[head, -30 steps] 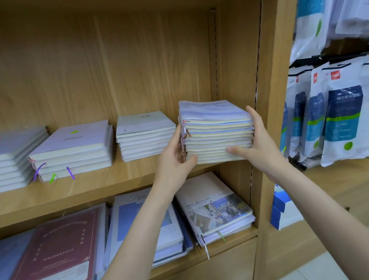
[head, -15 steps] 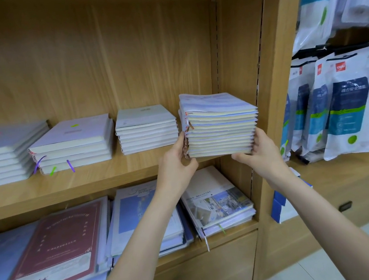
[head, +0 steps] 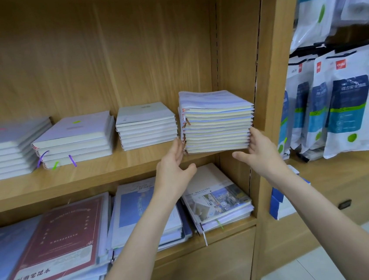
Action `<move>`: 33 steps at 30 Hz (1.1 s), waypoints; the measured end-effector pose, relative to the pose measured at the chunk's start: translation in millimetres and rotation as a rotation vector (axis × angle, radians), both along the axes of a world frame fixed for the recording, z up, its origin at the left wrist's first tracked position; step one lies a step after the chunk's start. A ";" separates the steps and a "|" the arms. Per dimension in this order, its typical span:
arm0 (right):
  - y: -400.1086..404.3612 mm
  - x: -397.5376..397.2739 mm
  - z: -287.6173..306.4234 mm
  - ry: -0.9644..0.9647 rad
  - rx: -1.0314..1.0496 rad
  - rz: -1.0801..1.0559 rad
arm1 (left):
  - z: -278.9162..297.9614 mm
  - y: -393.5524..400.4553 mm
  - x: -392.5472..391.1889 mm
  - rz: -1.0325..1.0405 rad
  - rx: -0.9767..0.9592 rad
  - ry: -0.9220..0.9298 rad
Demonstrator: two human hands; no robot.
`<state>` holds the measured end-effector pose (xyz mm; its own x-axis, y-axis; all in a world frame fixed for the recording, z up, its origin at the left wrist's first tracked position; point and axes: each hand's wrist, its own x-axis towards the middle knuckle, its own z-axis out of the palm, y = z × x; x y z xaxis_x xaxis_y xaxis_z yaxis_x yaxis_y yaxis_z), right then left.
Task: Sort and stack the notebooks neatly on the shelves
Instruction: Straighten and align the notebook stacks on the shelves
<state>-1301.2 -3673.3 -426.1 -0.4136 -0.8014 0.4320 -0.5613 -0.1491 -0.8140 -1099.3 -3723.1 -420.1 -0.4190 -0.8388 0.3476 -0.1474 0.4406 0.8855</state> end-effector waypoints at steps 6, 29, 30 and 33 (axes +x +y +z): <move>3.9 1.3 2.4 -0.030 -0.032 0.039 | 0.5 -0.3 1.4 0.071 -0.090 -0.065; 2.2 -3.7 48.1 -0.131 -0.118 0.137 | 39.4 -22.8 -24.5 -0.148 -0.085 0.074; -0.6 -3.7 47.8 -0.115 -0.099 0.123 | 37.5 -24.7 -26.0 -0.164 -0.072 0.077; -1.6 -6.9 47.0 -0.093 -0.064 0.119 | 34.7 -27.2 -26.1 -0.183 -0.051 0.095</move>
